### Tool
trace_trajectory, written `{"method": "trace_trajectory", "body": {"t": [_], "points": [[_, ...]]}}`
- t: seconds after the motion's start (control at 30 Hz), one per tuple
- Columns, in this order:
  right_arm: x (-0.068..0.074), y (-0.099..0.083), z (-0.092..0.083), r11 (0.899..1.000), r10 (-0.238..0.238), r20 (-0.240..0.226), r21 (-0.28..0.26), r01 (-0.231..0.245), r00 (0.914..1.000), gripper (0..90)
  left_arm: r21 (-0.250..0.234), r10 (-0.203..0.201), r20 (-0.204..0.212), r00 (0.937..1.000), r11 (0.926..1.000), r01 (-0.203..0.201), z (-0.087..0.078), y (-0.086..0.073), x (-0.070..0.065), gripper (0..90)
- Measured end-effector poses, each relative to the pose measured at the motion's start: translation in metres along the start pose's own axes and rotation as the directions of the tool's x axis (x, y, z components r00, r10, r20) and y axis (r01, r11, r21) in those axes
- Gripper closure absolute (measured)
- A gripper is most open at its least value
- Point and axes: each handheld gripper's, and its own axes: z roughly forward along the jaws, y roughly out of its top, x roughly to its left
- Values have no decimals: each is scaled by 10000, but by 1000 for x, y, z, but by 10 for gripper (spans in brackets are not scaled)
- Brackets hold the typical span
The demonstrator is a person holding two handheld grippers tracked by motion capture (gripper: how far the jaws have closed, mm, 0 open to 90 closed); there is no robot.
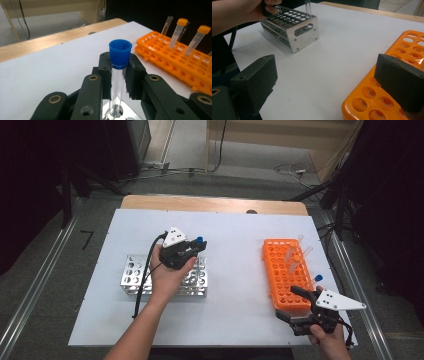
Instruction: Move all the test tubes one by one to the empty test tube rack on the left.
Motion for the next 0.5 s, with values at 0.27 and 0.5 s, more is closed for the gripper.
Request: {"method": "trace_trajectory", "body": {"t": [0.27, 0.5], "points": [[-1, 0, -1, 10000, 11, 69, -66, -11, 10000, 41, 618, 138, -123, 9998, 9980, -130, 5, -4, -3, 775], [-2, 0, -2, 10000, 8, 119, -57, -8, 9999, 43, 1278, 194, -188, 9996, 9917, -168, 7, -4, -5, 747]]}}
